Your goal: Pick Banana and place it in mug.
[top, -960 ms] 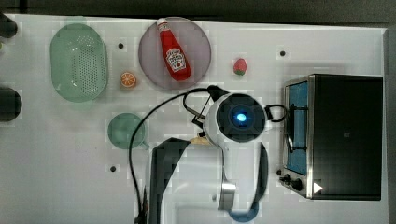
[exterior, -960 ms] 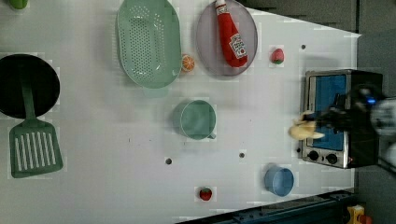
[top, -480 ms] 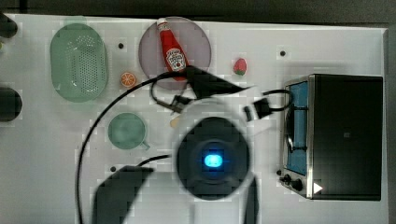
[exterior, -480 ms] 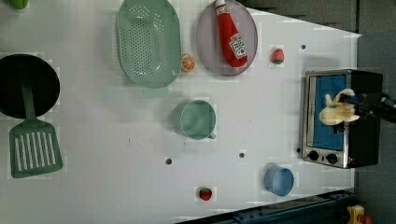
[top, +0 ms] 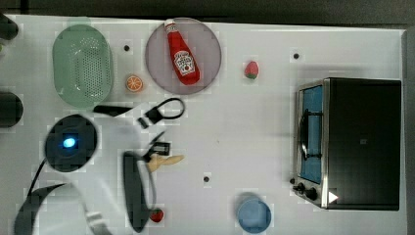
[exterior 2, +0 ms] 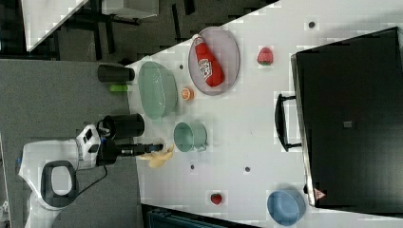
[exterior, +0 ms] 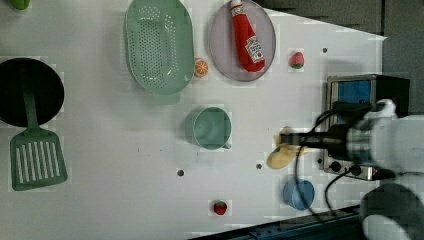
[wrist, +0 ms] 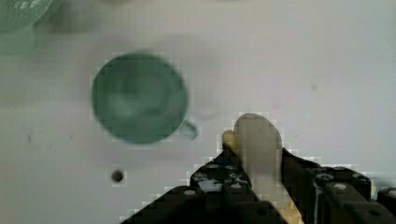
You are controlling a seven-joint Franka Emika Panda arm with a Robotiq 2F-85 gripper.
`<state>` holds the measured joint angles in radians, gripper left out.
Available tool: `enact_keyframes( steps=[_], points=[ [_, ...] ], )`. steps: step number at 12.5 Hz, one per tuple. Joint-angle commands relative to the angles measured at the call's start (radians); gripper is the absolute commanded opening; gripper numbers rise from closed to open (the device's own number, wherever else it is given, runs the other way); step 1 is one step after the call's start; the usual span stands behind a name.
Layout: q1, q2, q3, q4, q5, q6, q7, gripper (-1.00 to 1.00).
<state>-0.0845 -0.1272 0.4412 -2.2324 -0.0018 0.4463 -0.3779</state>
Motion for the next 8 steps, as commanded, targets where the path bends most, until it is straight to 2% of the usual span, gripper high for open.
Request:
enact_keyframes(
  steps=[1, 4, 8],
  points=[
    [0.009, -0.007, 0.07, 0.021, 0.022, -0.011, 0.252, -0.42],
    [0.009, 0.068, 0.126, 0.005, 0.022, 0.075, 0.397, -0.42],
    [0.009, 0.184, 0.138, -0.045, 0.017, 0.254, 0.448, -0.42]
  ],
)
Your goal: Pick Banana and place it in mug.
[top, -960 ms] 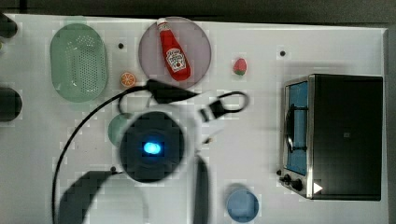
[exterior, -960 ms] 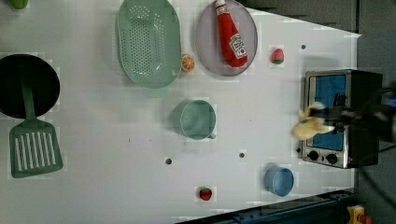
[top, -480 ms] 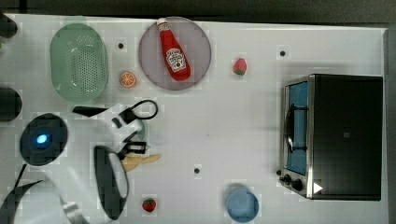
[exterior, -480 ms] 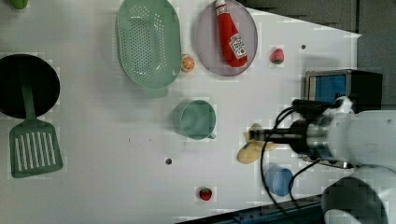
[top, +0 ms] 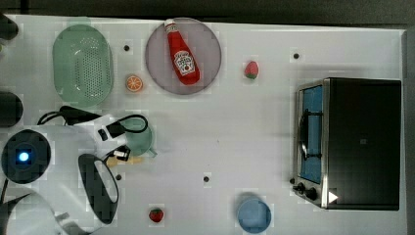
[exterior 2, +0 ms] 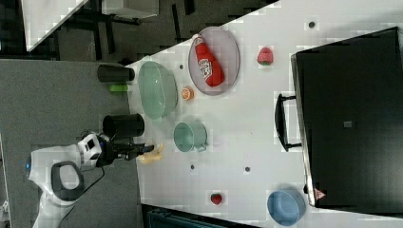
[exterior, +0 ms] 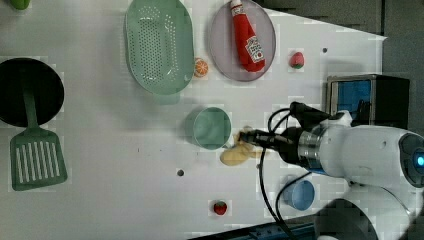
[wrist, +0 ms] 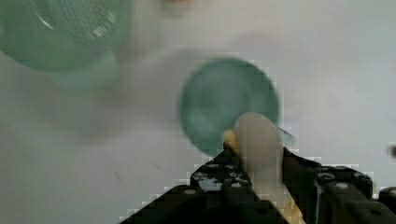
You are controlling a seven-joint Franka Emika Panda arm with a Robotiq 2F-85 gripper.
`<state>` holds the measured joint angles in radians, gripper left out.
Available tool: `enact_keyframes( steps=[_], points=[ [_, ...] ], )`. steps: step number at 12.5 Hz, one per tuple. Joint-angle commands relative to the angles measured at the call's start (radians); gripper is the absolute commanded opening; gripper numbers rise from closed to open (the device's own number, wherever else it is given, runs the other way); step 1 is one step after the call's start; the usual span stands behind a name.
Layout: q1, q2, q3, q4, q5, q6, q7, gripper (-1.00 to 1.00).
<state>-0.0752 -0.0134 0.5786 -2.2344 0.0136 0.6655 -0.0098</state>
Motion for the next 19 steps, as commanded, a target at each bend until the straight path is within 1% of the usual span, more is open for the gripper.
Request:
enact_keyframes(
  steps=[1, 3, 4, 6, 7, 10, 11, 13, 17, 19],
  points=[
    [0.0, 0.096, 0.001, -0.051, -0.001, 0.063, 0.081, -0.42],
    [0.0, 0.14, -0.003, -0.055, -0.001, 0.092, 0.111, -0.42],
    [-0.001, 0.154, -0.009, -0.056, -0.007, 0.095, 0.152, -0.36],
    [-0.001, 0.181, -0.011, -0.066, -0.024, 0.107, 0.21, 0.06],
    [0.0, 0.19, -0.011, -0.07, -0.032, 0.116, 0.214, 0.3],
    [-0.001, 0.196, -0.018, -0.073, -0.04, 0.166, 0.214, 0.95],
    [-0.001, 0.188, -0.026, -0.065, -0.04, 0.176, 0.214, 1.0],
    [-0.013, 0.146, -0.047, -0.038, -0.037, 0.16, 0.214, 1.0],
    [-0.033, -0.025, -0.151, 0.065, -0.037, -0.056, 0.212, 1.0],
    [-0.038, -0.092, -0.22, 0.131, -0.037, -0.207, 0.212, 1.0]
  ],
)
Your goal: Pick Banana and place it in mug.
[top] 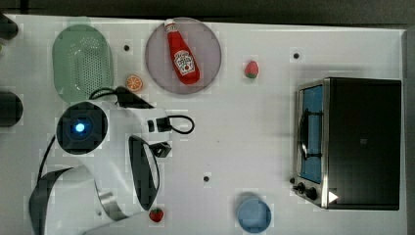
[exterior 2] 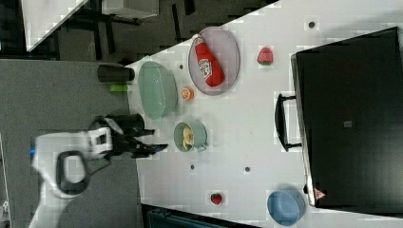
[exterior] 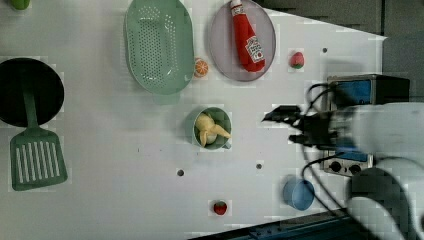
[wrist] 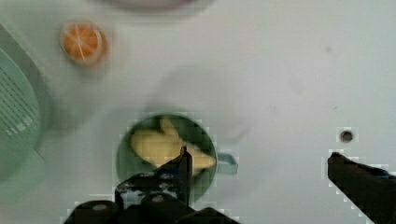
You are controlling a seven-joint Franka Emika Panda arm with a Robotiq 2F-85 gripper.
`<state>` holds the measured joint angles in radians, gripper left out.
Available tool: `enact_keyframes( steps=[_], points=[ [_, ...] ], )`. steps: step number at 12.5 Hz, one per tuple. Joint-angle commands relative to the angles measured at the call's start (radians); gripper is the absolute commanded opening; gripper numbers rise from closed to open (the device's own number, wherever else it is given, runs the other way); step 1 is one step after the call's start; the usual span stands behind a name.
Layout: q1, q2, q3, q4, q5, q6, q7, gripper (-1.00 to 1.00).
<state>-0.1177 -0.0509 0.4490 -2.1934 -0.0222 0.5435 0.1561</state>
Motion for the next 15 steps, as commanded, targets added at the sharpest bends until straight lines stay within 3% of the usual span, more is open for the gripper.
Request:
enact_keyframes(
  steps=[1, 6, 15],
  points=[
    [0.001, -0.081, -0.131, 0.124, -0.001, -0.149, 0.046, 1.0],
    [-0.001, -0.161, -0.389, 0.287, 0.019, -0.417, 0.024, 1.0],
    [0.003, -0.169, -0.401, 0.286, 0.023, -0.48, -0.057, 1.0]
  ],
)
